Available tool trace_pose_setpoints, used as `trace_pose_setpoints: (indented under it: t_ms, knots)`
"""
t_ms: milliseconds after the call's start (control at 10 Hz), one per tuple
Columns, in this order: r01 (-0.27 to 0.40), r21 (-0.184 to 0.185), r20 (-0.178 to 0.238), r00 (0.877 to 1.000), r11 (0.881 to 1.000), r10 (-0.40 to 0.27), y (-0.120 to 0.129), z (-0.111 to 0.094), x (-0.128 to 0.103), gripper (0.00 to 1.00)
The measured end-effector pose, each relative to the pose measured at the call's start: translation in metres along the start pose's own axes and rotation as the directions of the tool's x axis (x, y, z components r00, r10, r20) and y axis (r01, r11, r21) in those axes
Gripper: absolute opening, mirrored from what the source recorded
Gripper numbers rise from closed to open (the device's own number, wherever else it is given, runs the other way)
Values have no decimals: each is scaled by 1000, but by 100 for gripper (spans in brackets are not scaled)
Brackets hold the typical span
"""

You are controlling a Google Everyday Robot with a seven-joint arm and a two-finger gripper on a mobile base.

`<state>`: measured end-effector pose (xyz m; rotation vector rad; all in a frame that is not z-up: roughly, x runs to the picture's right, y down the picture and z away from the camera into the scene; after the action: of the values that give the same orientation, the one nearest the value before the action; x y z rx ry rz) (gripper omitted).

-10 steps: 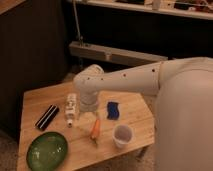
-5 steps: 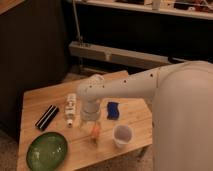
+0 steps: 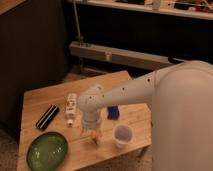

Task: Drag the pepper across the table

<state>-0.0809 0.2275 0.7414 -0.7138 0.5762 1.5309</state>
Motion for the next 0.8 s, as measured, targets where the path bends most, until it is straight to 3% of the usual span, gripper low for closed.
trace_pose_setpoints:
  t_ms: [400, 800]
  knots:
    - [-9, -19, 59, 998, 1000, 10, 10, 13, -9, 65]
    - [6, -16, 85, 996, 1000, -4, 17, 30, -17, 65]
